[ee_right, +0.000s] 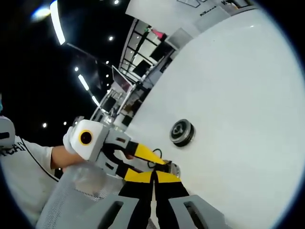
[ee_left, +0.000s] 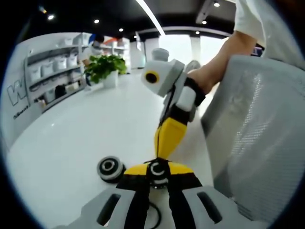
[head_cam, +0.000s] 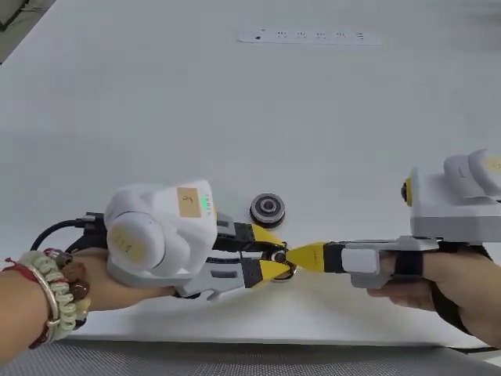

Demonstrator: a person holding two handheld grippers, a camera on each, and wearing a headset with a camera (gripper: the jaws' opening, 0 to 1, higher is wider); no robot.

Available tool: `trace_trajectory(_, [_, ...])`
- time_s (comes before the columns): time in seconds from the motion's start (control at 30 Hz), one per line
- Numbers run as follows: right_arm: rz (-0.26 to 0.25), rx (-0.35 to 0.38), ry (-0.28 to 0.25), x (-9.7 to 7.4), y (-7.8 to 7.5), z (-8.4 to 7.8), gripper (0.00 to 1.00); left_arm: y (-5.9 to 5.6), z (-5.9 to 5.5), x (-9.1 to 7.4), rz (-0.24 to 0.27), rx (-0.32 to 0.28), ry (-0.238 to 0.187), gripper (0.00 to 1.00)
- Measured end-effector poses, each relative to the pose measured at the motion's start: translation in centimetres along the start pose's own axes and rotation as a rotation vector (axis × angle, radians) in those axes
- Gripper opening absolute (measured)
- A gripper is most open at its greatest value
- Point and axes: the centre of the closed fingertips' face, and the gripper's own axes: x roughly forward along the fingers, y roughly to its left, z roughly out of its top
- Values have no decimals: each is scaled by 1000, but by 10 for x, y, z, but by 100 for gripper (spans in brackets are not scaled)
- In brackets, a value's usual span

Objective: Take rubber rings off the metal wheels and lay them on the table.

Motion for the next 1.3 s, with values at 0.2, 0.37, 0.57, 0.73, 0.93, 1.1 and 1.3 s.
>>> trace_trajectory(0.2, [32, 53, -31, -3, 1, 1, 0, 0, 0, 0, 0, -2, -3, 15])
trace_trajectory(0.37, [22, 44, -45, -7, 0, 3, 0, 0, 0, 1, -2, 5, -3, 15])
trace_trajectory(0.57, [9, 50, -53, -8, -3, 4, 0, 0, 0, 0, 0, 5, -2, 15])
trace_trajectory(0.73, [-1, 58, -61, -9, -6, 5, 0, 1, -1, -1, -3, 6, 7, 14])
trace_trajectory(0.93, [4, 56, -56, -8, -3, 4, 0, 1, -2, -1, -4, 15, 15, 14])
trace_trajectory(1.1, [19, 22, -35, -5, 4, 2, 0, -2, -1, 0, -10, 22, 13, 14])
trace_trajectory(1.3, [39, 24, -55, -6, 8, 7, 0, -1, -1, 0, -9, 22, 12, 14])
